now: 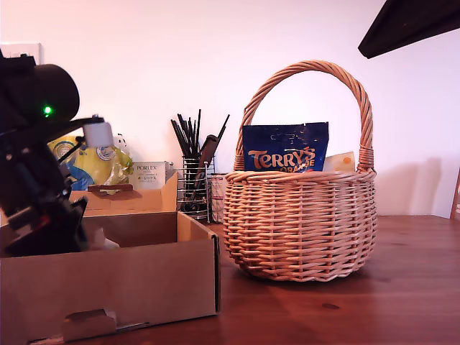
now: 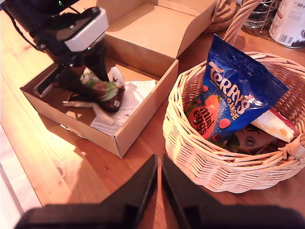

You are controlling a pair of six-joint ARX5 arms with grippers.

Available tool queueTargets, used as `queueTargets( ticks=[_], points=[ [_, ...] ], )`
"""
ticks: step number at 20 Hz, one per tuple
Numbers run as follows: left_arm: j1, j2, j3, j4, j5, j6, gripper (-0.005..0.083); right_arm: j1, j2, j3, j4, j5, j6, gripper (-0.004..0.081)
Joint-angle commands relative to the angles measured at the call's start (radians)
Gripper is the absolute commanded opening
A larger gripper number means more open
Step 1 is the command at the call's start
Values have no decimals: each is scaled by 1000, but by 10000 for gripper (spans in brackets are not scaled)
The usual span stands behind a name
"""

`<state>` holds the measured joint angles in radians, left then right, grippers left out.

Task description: Move the bags of Easter eggs from the cardboard box on the left into the woven basket on the right side.

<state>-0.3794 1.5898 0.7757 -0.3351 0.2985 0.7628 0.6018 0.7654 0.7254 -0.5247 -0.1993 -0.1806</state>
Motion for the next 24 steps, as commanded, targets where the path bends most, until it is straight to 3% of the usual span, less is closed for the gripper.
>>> queueTargets(
  ticks=[1, 10, 16, 18, 21, 24],
  points=[
    [-3, 39, -35, -16, -11, -3, 89, -2, -5, 4, 6, 0, 0, -13],
    [-3, -62, 46, -84, -10, -4, 89, -2, -5, 4, 6, 0, -2, -13],
    [-3, -232, 110, -88, 77, -13, 89, -2, -5, 4, 6, 0, -3, -13],
    [-3, -275, 127, -50, 132, -59, 89, -2, -5, 4, 7, 0, -3, -13],
    [-26, -288, 141, 93, 303, -155, 89, -2, -14, 6, -1, 3, -3, -13],
    [-118, -253, 141, 291, 341, -190, 89, -3, -61, 19, -34, 54, -3, -13]
  ],
)
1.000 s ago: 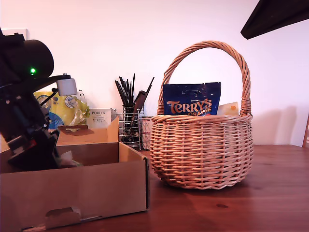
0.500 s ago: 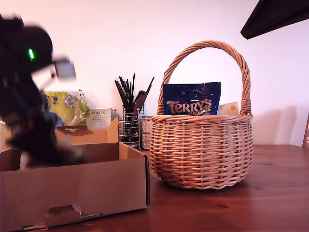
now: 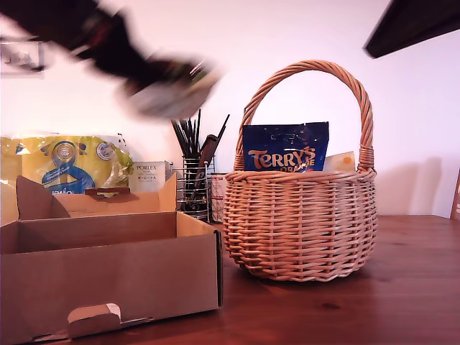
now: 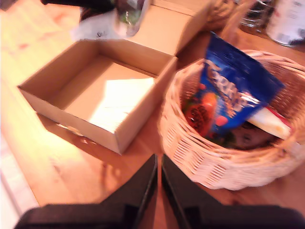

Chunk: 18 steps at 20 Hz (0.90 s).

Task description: Move the bags of Easter eggs from the cardboard box on the left into the woven basket on the right side.

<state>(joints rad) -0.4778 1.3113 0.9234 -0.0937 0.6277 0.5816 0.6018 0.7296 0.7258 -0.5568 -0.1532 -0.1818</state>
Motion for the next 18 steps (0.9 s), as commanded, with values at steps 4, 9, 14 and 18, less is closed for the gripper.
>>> queueTargets(
  ticks=[4, 9, 14, 18],
  points=[
    [-121, 150, -5, 337, -43, -27, 90, -3, -88, 42, -42, 33, -2, -13],
    [-171, 351, 51, 517, -138, -59, 97, -3, -119, 54, -55, 33, -1, -13],
    [-196, 518, 197, 529, -193, -95, 97, -3, -119, 55, -64, 33, -1, -13],
    [-209, 582, 270, 417, -200, -133, 97, -3, -119, 55, -65, 33, -1, -13]
  ],
)
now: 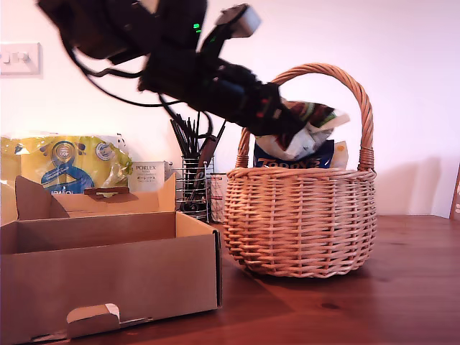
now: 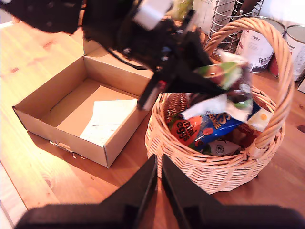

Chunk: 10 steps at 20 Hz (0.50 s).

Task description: Move the bags of Easter eggs from the cardboard box on the left into the woven basket on the right side.

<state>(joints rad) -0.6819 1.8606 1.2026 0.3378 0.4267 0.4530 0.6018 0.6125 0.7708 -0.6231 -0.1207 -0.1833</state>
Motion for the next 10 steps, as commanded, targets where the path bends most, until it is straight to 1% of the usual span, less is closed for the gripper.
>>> queueTargets(
  ticks=[1, 6, 7, 8, 9, 10],
  points=[
    [-9, 34, -9, -41, 0, -4, 97, -3, -2, 10, 2, 0, 0, -13],
    [-15, 34, -9, -165, -14, -1, 99, -3, -2, 10, 4, 0, 0, -13],
    [-16, 34, -9, -168, -18, -1, 125, -3, -2, 10, 5, 0, 0, -13],
    [-17, 34, -9, -164, -20, -1, 188, -3, -2, 10, 5, 0, 0, -13],
    [-17, 34, -9, -156, -23, -1, 283, -3, -2, 10, 5, 0, 0, -13],
    [-17, 34, -9, -145, -24, -1, 401, -3, -2, 10, 4, 0, 0, -13]
  ],
)
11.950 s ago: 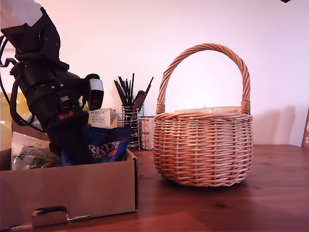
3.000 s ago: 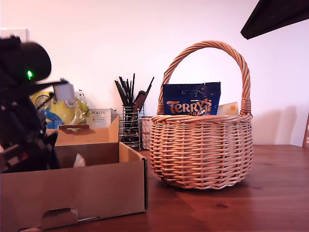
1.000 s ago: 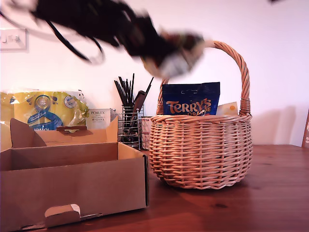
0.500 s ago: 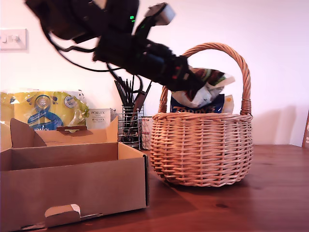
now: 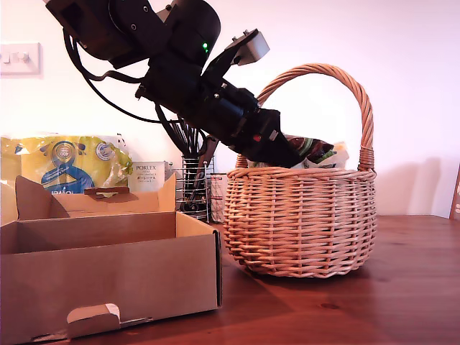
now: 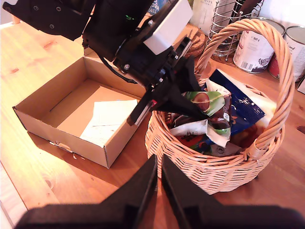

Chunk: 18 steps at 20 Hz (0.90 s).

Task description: Move the bags of Easter eggs from the cardboard box on the left into the woven basket on the right side.

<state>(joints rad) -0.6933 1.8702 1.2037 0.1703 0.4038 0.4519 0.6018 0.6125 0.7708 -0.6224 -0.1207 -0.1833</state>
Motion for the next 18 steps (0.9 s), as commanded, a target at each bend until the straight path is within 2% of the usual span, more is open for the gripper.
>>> queueTargets(
  ticks=[1, 2, 3, 8, 14, 16, 17, 18],
  points=[
    [-8, 24, -10, 36, -2, -2, 504, -3, -2, 10, 3, 0, 0, -13],
    [-10, 24, -8, 45, -4, -5, 572, -3, -2, 10, 3, 0, 0, -13],
    [-10, 24, -1, 41, -16, -6, 592, -3, -2, 10, 3, 0, 0, -13],
    [-16, -52, 22, -57, -19, -46, 567, -3, -2, 10, 4, 0, 0, -13],
    [-20, -227, 22, -220, -19, -105, 233, -3, -2, 10, 4, 0, 3, -13],
    [-20, -275, 22, -317, -19, -111, 41, -3, 0, 10, 17, 9, 51, -13],
    [-20, -297, 22, -365, -20, -100, -29, -3, 7, 10, 28, 25, 58, -13],
    [-20, -319, 21, -407, -21, -101, -19, -3, 15, 10, 45, 59, 64, -13]
  ],
)
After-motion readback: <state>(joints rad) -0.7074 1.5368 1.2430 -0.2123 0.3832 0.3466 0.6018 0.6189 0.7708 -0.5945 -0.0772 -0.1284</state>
